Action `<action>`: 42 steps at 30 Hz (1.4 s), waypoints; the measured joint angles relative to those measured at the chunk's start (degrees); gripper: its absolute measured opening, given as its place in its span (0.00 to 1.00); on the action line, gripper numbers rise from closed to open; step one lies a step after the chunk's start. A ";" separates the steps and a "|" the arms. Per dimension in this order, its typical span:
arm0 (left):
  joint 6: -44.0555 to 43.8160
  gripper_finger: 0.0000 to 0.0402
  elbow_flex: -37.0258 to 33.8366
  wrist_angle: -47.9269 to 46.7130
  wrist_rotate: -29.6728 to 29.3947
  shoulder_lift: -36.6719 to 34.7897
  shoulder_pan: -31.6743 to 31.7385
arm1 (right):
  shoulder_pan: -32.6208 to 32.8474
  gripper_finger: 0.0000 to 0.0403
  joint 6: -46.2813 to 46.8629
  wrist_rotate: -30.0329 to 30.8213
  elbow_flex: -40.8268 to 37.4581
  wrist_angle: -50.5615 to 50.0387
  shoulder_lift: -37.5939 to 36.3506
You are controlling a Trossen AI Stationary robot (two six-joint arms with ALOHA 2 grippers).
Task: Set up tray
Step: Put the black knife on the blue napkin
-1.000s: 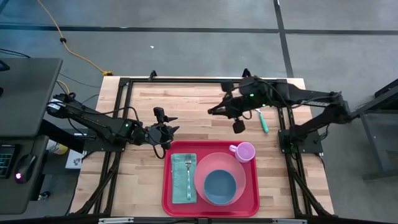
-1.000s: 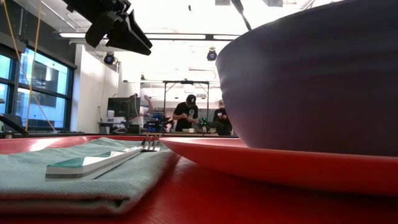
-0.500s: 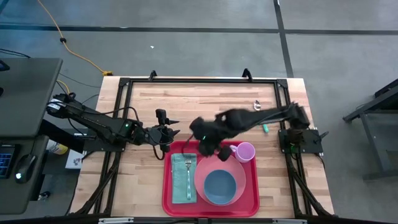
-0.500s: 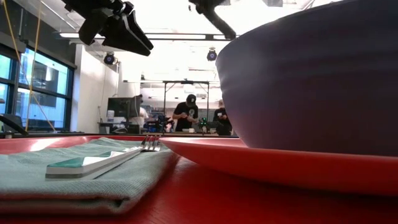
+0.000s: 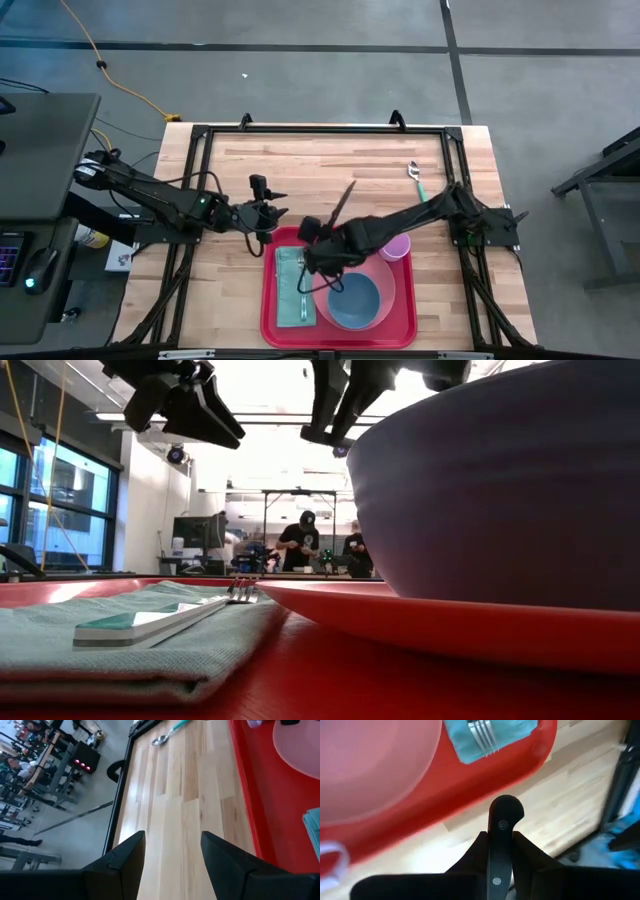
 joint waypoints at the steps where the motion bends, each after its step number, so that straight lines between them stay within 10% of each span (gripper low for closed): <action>1: 0.00 0.56 -0.01 -0.16 0.15 0.00 0.00 | 0.49 0.07 -1.46 1.62 0.00 0.11 0.42; 42: 4.37 0.56 0.01 6.99 12.06 -10.09 0.02 | 4.60 0.07 11.33 -42.67 13.91 25.39 15.06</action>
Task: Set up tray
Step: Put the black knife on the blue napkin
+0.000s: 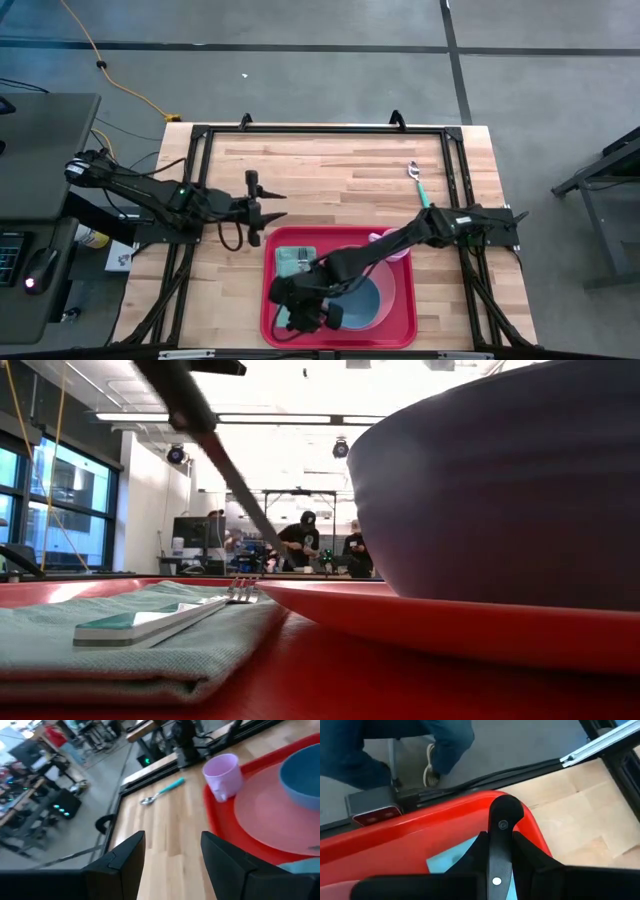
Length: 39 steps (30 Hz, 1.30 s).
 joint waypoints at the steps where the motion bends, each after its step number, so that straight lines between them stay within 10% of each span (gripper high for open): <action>1: -0.56 0.56 0.01 -0.69 0.90 0.00 0.00 | 0.04 0.07 -0.11 -0.04 0.66 -0.35 0.57; 28: -10.30 0.56 0.02 -2.18 14.00 8.27 -0.02 | -0.33 0.07 -3.19 20.97 3.57 -26.65 0.84; 39: -11.85 0.56 0.04 6.87 24.04 10.53 0.05 | -0.20 0.07 -8.96 39.38 -0.26 -29.36 0.93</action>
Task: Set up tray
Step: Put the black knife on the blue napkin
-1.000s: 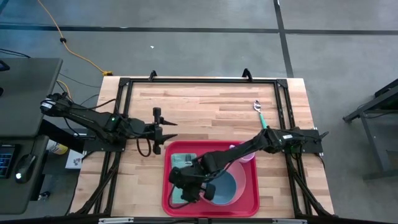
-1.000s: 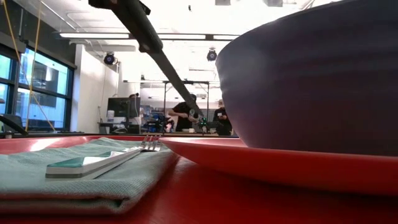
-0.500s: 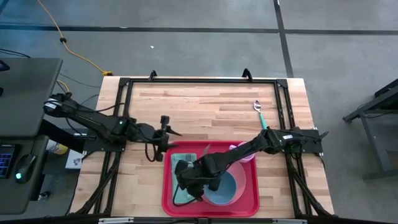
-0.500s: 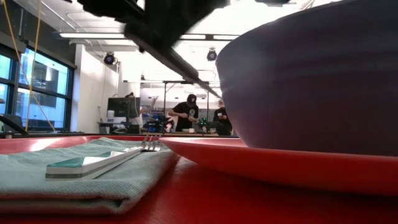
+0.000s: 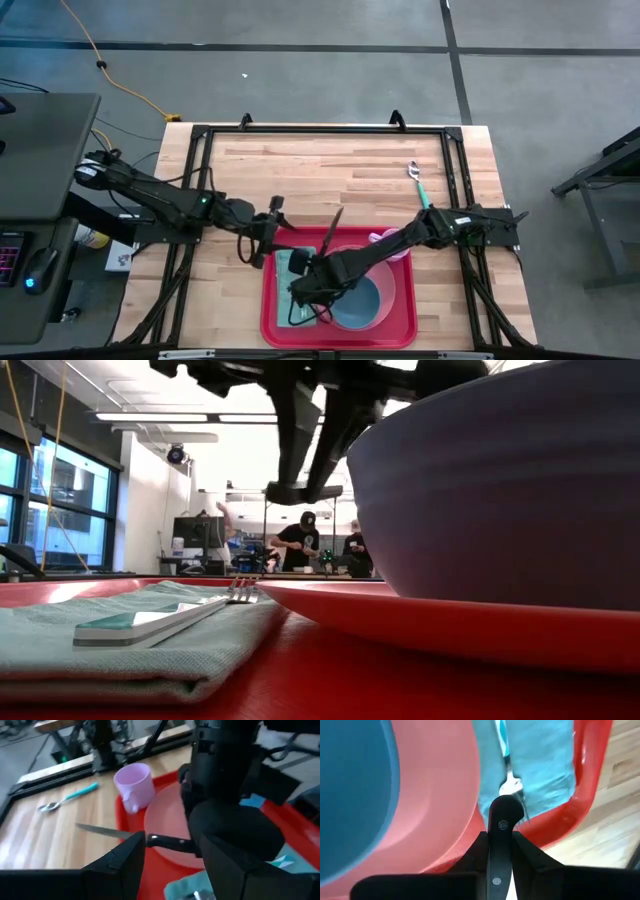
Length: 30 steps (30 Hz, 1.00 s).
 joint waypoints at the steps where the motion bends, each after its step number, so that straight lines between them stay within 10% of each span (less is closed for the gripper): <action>1: 0.02 0.56 -0.01 0.90 1.04 0.05 0.05 | 0.02 0.07 -0.18 0.30 -0.30 0.30 -0.04; 21: -4.10 0.56 0.20 11.51 14.13 8.59 4.80 | 1.98 0.07 4.72 8.68 -0.08 -6.06 0.17; 30: 0.77 0.56 -0.18 2.71 11.08 3.77 8.12 | 2.08 0.07 13.15 10.08 0.05 -11.02 -0.92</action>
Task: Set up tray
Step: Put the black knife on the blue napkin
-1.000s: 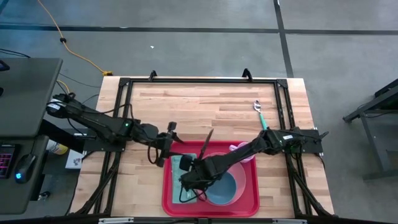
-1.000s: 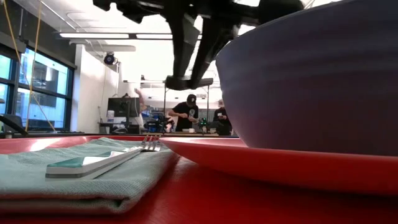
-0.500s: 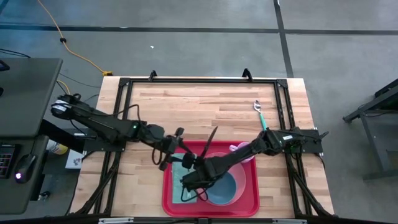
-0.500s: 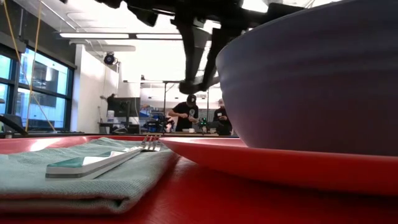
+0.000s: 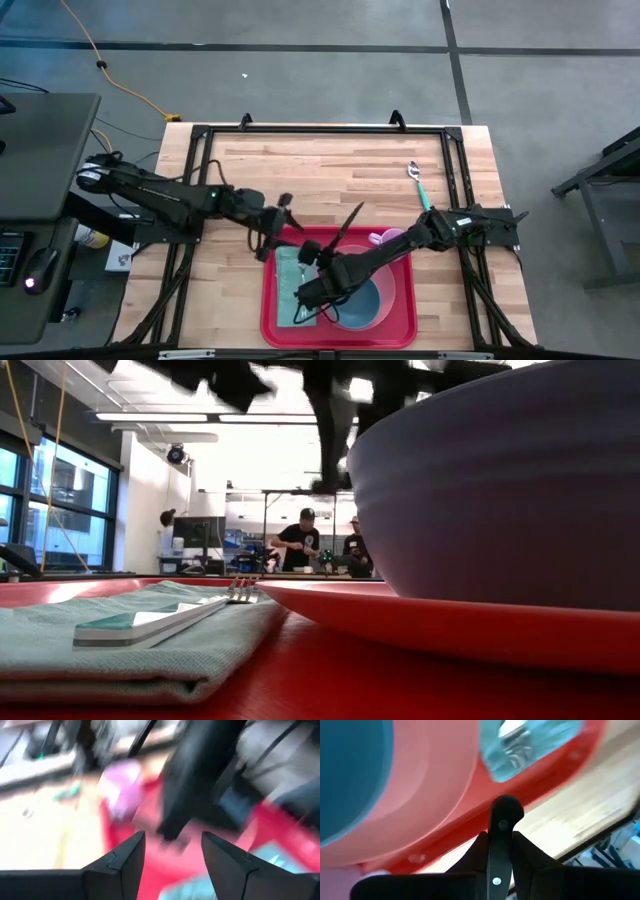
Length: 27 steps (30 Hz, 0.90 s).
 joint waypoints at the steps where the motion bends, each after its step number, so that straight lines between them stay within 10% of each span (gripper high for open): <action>1: 0.47 0.56 -0.17 -2.02 -0.93 -0.54 0.75 | 0.04 0.07 0.38 0.11 0.02 0.34 -1.31; 27: -1.81 0.56 0.04 8.41 20.91 0.32 9.09 | 1.60 0.07 -4.43 1.78 -0.09 9.23 -7.75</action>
